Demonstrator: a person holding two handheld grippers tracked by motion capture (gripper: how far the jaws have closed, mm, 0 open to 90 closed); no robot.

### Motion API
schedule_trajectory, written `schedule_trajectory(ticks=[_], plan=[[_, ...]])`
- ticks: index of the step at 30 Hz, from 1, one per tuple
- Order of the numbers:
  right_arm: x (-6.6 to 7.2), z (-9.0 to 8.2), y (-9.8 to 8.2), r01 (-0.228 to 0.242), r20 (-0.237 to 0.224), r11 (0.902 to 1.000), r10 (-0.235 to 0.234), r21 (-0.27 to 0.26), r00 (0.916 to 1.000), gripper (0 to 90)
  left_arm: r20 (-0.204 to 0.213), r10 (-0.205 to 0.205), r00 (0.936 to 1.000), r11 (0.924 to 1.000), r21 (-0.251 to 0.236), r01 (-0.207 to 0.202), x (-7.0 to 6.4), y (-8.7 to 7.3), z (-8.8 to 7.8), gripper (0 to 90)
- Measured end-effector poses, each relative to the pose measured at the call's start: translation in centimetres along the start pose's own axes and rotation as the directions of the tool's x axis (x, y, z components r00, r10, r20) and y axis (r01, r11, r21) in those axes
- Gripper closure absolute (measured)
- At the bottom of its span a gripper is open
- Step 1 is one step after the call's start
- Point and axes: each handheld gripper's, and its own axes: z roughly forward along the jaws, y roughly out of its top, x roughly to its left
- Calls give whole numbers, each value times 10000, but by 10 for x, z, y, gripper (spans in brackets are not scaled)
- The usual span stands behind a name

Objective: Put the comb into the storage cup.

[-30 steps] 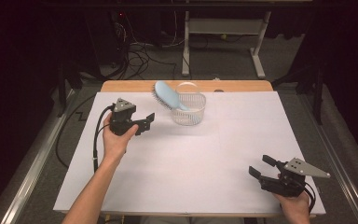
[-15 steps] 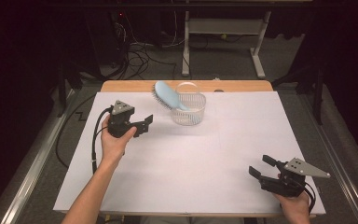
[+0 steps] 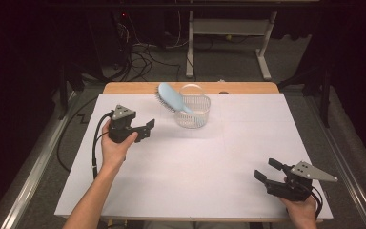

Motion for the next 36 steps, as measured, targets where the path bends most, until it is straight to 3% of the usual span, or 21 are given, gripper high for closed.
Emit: schedule_trajectory(ticks=[36], plan=[[0,0,0,6,5,10000,-6,-20,10000,253,-33,-161,9999,9997,-196,161,4,-15,-16,218]])
